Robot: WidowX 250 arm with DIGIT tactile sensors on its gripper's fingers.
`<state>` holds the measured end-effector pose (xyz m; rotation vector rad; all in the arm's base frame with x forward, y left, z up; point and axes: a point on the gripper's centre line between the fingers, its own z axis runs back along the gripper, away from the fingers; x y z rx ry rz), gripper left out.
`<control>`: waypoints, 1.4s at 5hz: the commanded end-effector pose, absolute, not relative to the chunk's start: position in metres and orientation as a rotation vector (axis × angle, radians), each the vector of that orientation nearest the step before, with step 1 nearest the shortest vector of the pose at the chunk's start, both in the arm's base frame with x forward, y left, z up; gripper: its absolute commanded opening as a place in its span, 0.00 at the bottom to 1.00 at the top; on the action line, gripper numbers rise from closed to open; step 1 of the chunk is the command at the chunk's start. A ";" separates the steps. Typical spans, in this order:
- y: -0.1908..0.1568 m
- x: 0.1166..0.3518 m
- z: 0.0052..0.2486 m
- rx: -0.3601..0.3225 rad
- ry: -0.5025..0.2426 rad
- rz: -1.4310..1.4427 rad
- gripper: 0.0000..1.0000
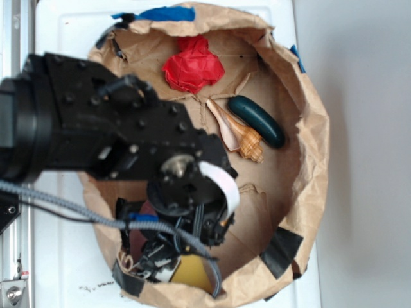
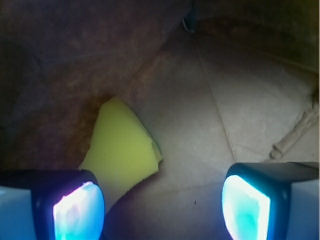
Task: Grab the green sponge.
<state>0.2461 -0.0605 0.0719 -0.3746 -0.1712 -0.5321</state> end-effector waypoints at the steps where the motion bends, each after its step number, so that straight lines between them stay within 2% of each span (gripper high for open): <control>1: -0.080 0.247 0.084 -0.393 -0.216 -0.582 1.00; 2: -0.094 0.245 0.077 -0.415 -0.196 -0.495 1.00; 3: -0.109 0.246 0.066 -0.406 -0.161 -0.468 1.00; 4: -0.121 0.241 0.058 -0.435 -0.100 -0.513 1.00; 5: -0.129 0.229 0.043 -0.387 -0.077 -0.645 1.00; 7: -0.120 0.231 0.044 -0.377 -0.091 -0.637 1.00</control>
